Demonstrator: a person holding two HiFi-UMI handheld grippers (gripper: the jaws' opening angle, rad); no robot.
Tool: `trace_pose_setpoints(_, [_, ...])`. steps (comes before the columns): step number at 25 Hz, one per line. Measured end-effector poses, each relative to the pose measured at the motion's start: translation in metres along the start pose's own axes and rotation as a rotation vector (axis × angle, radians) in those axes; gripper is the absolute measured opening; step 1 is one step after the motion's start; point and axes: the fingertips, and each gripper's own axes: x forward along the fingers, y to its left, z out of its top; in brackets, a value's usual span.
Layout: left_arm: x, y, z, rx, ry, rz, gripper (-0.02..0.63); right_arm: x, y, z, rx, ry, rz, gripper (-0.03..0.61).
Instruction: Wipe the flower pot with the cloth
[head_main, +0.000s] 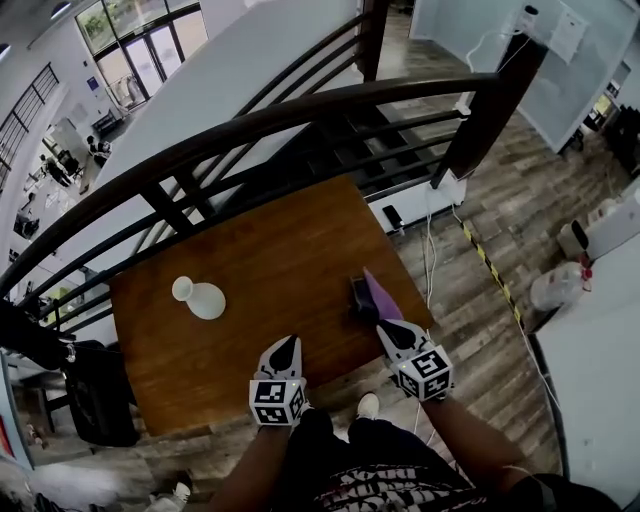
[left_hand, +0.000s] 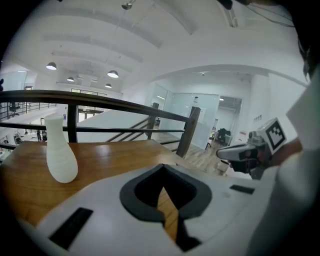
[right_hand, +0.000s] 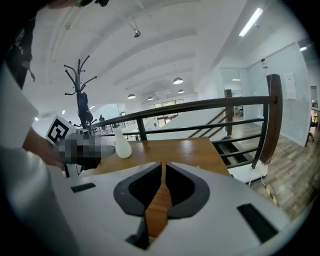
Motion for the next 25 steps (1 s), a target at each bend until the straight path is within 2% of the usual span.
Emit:
trace_pose_setpoints(3, [0.015, 0.002, -0.017, 0.005, 0.036, -0.014, -0.002, 0.017, -0.015, -0.021, -0.01, 0.057, -0.002, 0.015])
trace_pose_setpoints(5, [0.023, 0.006, -0.027, 0.004, 0.054, -0.014, -0.002, 0.029, -0.024, -0.034, -0.005, 0.096, 0.0, 0.09])
trace_pose_setpoints(6, [0.027, 0.008, -0.032, 0.004, 0.062, -0.012, -0.002, 0.034, -0.029, -0.04, -0.007, 0.111, -0.004, 0.102])
trace_pose_setpoints(14, [0.054, 0.026, -0.062, -0.016, 0.103, 0.015, -0.002, 0.079, -0.061, -0.081, -0.103, 0.233, -0.044, 0.144])
trace_pose_setpoints(22, [0.072, 0.025, -0.087, -0.008, 0.147, 0.017, -0.002, 0.105, -0.073, -0.125, -0.232, 0.376, -0.035, 0.172])
trace_pose_setpoints(25, [0.07, 0.024, -0.095, -0.016, 0.159, 0.033, -0.003, 0.111, -0.078, -0.135, -0.215, 0.401, -0.047, 0.172])
